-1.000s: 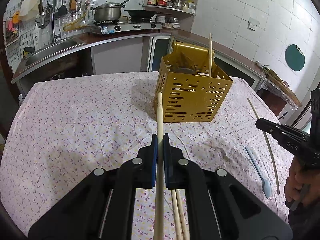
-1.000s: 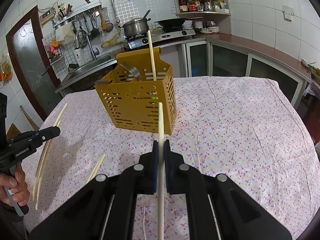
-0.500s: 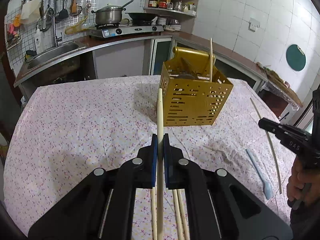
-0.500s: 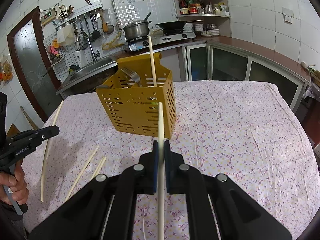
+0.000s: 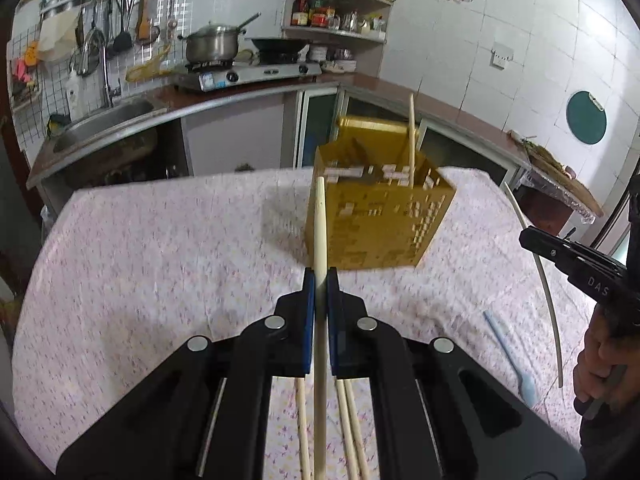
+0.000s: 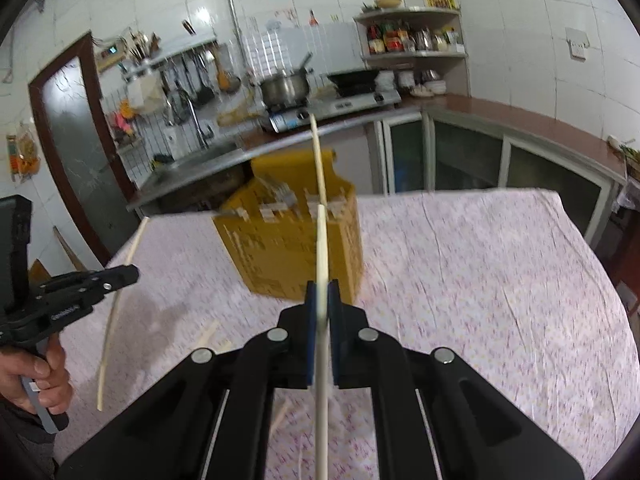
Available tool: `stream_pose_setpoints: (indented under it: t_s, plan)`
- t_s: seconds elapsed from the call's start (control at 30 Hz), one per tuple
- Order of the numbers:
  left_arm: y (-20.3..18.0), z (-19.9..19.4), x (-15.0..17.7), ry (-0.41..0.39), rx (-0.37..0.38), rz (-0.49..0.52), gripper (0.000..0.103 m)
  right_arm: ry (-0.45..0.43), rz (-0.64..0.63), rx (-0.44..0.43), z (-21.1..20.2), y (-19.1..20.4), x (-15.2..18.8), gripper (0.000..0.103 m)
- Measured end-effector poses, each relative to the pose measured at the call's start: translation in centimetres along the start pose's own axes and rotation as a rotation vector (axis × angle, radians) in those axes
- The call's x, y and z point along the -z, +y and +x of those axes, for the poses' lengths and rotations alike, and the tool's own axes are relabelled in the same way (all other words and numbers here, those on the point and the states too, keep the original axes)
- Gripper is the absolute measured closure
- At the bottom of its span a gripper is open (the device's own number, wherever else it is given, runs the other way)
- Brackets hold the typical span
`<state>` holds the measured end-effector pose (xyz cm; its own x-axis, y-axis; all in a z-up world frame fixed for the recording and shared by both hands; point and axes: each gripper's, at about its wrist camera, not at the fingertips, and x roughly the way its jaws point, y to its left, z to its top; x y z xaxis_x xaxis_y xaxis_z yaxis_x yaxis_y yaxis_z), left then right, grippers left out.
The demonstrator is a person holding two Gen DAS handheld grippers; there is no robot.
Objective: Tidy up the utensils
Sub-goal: 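Carry both held chopsticks up to the yellow holder with both tools, then lower both chopsticks into the holder and open both tools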
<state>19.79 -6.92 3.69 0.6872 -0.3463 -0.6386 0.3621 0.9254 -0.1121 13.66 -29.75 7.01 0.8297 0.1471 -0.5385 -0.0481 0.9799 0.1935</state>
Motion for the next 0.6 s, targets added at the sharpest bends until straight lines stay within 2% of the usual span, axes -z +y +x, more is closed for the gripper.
stream_pose_setpoints:
  t_s: [0.2, 0.33, 0.5, 0.6]
  plan:
    - [-1.8, -1.1, -4.9, -0.092, 0.010, 0.035, 0.099, -0.113, -0.017, -0.026, -1.1, 0.7, -3.9, 0.097]
    - [-3.0, -1.3, -9.1, -0.181, 0.062, 0.032, 0.099, -0.218, -0.013, -0.064, -1.2, 0.6, -7.4, 0.097]
    - [-4.0, 0.1, -13.6, -0.283, 0.111, 0.039, 0.099, -0.358, -0.021, -0.074, 0.3, 0.3, -11.0, 0.097]
    - [-4.1, 1.7, -15.7, -0.333, 0.127, 0.029, 0.099, -0.399, -0.039, -0.066, 1.8, 0.6, -12.3, 0.097]
